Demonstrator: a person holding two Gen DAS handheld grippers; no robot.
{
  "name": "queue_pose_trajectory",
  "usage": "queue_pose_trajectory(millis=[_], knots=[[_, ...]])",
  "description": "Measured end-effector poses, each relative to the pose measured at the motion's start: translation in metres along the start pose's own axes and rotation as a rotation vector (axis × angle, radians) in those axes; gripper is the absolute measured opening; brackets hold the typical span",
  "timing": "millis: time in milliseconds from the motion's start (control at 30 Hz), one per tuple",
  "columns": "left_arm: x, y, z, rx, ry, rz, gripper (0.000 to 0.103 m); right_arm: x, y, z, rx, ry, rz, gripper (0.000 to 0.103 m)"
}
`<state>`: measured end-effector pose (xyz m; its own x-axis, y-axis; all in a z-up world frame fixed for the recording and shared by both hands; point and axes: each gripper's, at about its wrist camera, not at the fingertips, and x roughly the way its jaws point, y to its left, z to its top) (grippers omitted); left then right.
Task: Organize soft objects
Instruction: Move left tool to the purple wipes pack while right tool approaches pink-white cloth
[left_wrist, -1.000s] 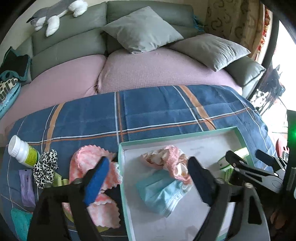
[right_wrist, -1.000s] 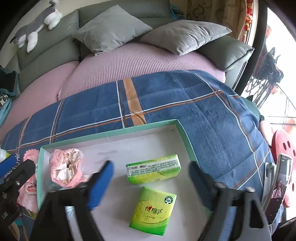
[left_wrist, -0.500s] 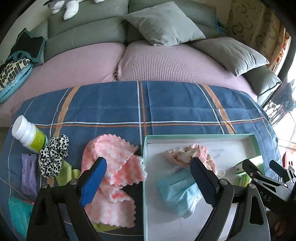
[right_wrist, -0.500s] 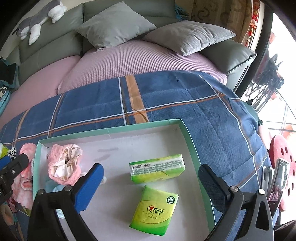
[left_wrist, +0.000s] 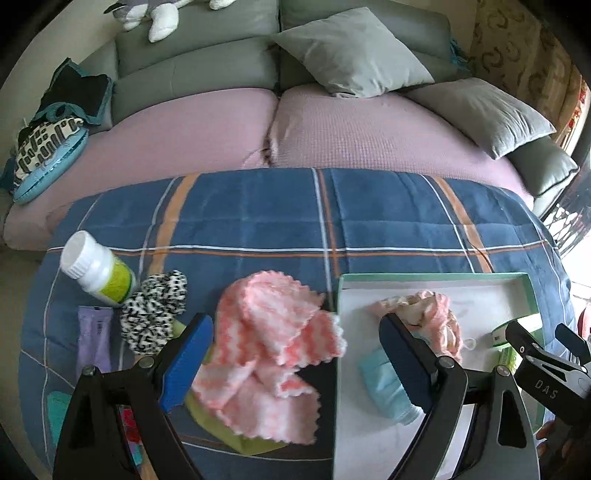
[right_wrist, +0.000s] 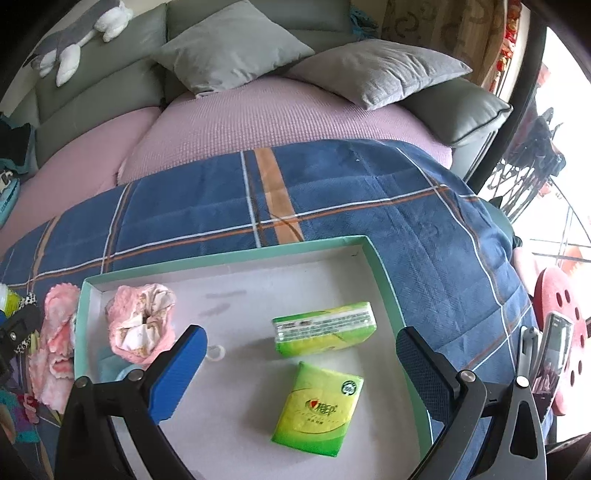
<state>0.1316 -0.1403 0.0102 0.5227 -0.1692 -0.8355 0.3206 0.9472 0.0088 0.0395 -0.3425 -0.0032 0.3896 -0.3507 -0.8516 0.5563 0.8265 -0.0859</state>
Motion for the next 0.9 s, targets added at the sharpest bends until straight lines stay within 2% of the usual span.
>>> queue_pose_trajectory(millis=[267,500,700,900], knots=[[-0.014,0.037,-0.002,-0.051,-0.001,0.079,0.092,-0.023,0.035,0.002,-0.062,-0.032,0.072,0.103],[-0.025,0.096,-0.011,-0.158,0.007,0.235,0.092,-0.035,0.073,-0.002,-0.123,-0.042,0.143,0.103],[-0.034,0.138,-0.022,-0.256,0.006,0.279,0.092,-0.045,0.111,-0.009,-0.21,-0.058,0.185,0.103],[-0.04,0.163,-0.029,-0.3,0.01,0.309,0.092,-0.053,0.144,-0.02,-0.282,-0.063,0.244,0.103]])
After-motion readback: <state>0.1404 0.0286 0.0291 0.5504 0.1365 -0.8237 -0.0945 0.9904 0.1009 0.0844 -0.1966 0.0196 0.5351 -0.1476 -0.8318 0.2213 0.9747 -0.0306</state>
